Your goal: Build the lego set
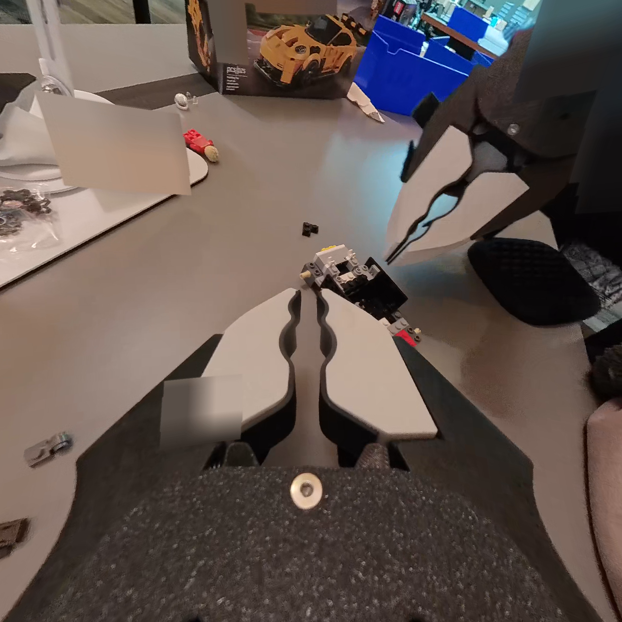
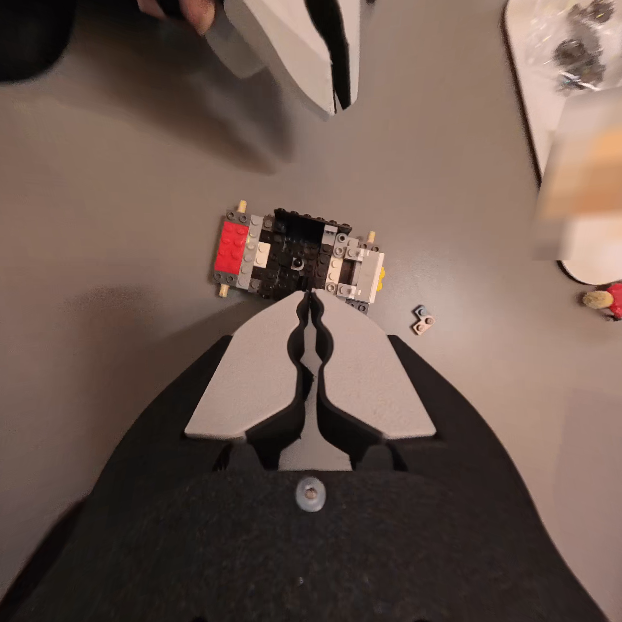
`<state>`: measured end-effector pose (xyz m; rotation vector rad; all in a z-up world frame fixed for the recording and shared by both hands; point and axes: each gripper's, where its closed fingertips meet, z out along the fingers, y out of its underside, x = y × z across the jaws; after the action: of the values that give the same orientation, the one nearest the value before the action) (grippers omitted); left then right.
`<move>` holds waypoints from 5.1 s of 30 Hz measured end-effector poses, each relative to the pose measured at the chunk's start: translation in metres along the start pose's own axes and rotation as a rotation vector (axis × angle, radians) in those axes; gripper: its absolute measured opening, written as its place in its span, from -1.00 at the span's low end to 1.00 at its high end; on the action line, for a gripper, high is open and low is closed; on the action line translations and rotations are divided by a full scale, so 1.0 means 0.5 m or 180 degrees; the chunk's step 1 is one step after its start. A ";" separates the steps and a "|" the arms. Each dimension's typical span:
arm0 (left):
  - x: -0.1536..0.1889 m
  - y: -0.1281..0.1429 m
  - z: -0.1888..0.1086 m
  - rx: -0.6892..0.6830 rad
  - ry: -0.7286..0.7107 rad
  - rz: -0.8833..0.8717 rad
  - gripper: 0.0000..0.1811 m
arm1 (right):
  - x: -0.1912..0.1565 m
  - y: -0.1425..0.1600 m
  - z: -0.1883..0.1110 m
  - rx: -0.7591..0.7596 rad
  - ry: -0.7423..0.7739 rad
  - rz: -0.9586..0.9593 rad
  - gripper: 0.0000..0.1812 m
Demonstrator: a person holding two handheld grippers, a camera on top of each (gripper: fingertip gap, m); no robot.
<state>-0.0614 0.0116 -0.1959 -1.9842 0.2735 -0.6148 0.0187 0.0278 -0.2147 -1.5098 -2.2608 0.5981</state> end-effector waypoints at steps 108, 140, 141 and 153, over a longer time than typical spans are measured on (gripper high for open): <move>0.007 0.049 0.026 -0.0566 -0.0648 0.2271 -0.18 | 0.048 -0.002 0.035 0.0883 -0.1005 0.2467 -0.63; 0.011 0.110 0.026 -0.1097 -0.0207 0.1353 -0.33 | -0.086 -0.030 0.075 0.0393 -0.0081 0.0486 -0.65; 0.011 0.111 0.025 -0.1098 -0.0205 0.1359 -0.33 | -0.085 -0.035 0.080 0.0356 -0.0063 0.0450 -0.66; 0.024 0.122 0.016 -0.1130 0.0044 0.1268 -0.33 | -0.089 -0.030 0.101 0.0056 -0.0147 0.0054 -0.86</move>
<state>-0.0428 -0.0166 -0.2485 -2.1756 0.8108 -0.3375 -0.0026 -0.0263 -0.2521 -1.5234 -2.2730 0.6627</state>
